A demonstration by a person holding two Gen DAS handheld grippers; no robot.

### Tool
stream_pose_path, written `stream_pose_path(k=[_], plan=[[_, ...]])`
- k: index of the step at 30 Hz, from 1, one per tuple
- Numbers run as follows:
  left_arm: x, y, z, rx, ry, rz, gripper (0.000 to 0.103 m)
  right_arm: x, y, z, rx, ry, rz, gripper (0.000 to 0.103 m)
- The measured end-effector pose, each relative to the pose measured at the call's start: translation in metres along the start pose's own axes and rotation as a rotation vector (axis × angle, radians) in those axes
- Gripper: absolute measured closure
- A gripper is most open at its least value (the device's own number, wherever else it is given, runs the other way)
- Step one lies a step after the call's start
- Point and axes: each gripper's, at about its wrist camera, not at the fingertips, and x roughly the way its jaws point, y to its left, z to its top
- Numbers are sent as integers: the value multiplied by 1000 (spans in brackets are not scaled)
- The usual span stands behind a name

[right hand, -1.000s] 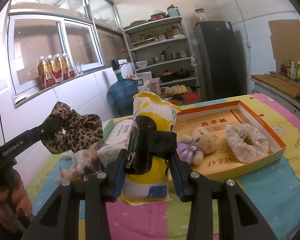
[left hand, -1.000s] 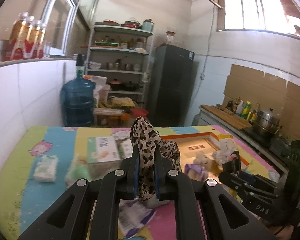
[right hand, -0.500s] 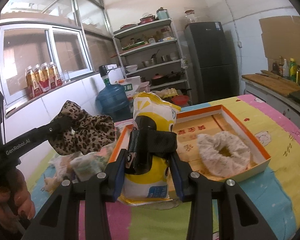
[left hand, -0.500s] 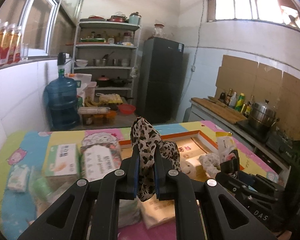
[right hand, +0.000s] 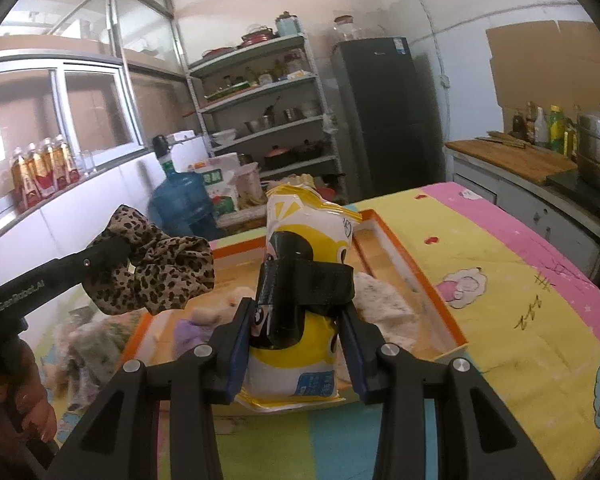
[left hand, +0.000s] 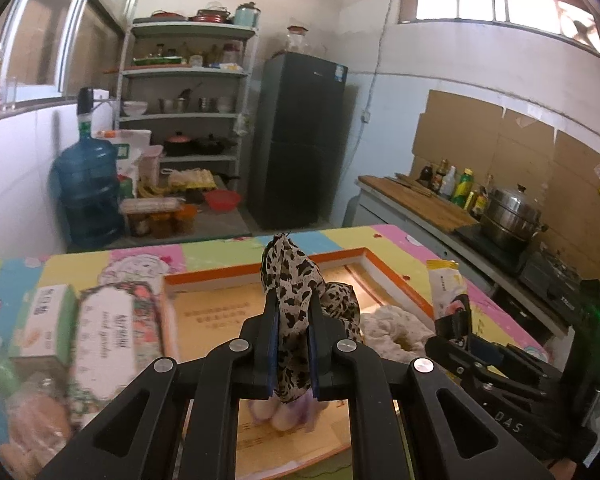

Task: Organize soft objects
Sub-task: 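Carry the leopard scrunchie and yellow bag over the box with both grippers, then open both grippers to drop the scrunchie and bag into the box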

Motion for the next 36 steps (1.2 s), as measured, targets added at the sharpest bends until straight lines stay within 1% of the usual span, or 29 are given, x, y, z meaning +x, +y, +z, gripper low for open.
stream_pose_path(k=[5,11,18,24,25,27,28,30,32,36], plan=[[17,-8,0,-7,7,-9,91,10,-12,2,16,11,-2,62],[32,-9,4,-30,-1,-8,92,25,-14,7,9,34,5,62],[56,-8,3,-40,24,9,92,36,-19,8,13,64,10,62],[73,-4,-1,-43,57,26,91,52,-22,11,26,121,25,62],[75,-3,-1,-43,58,26,90,54,-22,11,26,129,28,62],[77,-2,-1,-48,60,24,77,59,-22,11,28,150,33,61],[77,-1,-2,-52,60,22,73,61,-23,11,31,158,33,61],[78,2,-2,-66,52,20,60,64,-23,11,36,168,30,60],[76,3,-2,-71,43,20,56,67,-23,11,43,177,32,60],[76,2,-2,-62,42,24,55,69,-25,10,49,184,34,60]])
